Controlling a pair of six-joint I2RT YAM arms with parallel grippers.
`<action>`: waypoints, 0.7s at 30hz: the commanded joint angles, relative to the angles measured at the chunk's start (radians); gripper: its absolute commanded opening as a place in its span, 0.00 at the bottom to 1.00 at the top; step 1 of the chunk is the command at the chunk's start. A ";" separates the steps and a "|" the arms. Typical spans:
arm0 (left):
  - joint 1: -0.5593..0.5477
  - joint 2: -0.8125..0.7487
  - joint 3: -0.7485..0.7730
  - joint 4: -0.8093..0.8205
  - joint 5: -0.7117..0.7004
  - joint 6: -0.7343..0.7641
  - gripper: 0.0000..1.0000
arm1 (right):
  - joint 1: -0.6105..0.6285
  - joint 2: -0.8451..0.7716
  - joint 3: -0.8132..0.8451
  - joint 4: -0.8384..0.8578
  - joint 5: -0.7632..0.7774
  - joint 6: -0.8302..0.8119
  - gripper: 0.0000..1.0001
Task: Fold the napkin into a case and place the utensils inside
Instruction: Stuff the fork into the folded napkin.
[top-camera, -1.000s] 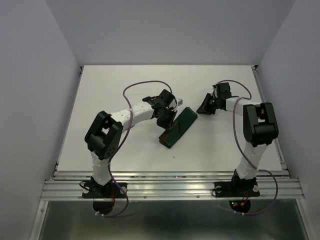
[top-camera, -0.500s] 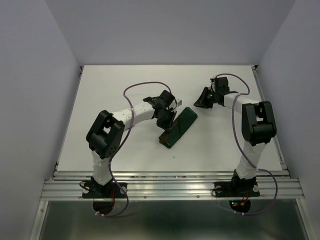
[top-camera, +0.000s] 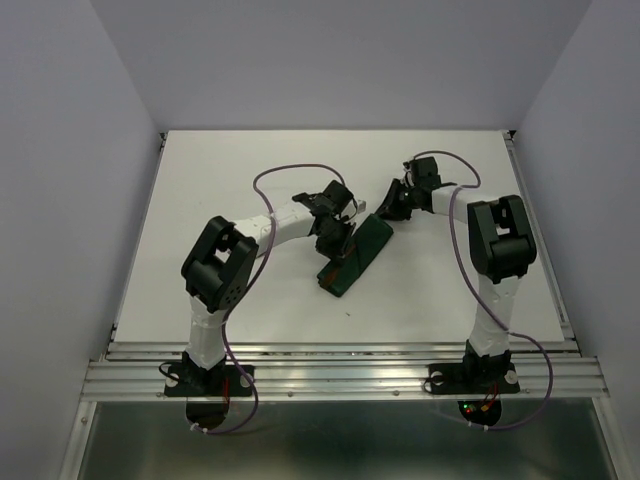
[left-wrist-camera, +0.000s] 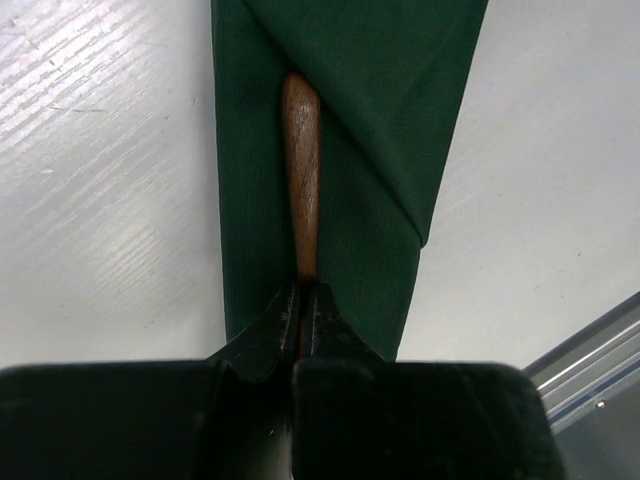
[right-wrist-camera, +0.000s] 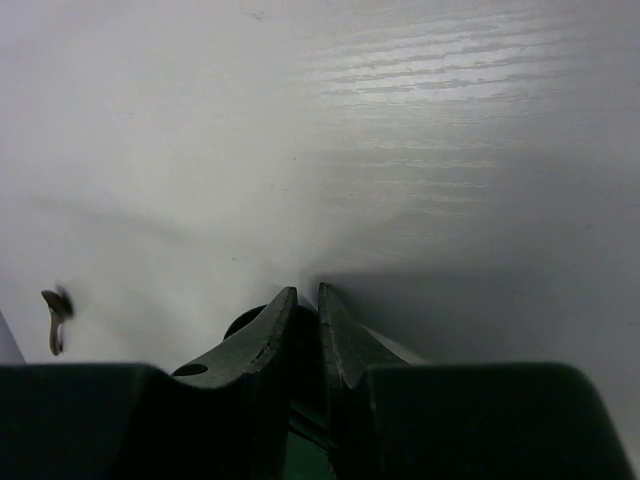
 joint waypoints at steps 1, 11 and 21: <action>0.001 0.006 0.054 -0.012 -0.008 0.008 0.00 | 0.034 0.008 0.020 -0.008 0.017 -0.009 0.21; 0.001 0.081 0.140 -0.037 -0.007 0.044 0.00 | 0.054 0.013 0.018 -0.008 0.013 -0.009 0.20; 0.009 0.106 0.173 -0.017 -0.025 0.050 0.00 | 0.054 -0.002 0.000 -0.008 0.008 -0.010 0.20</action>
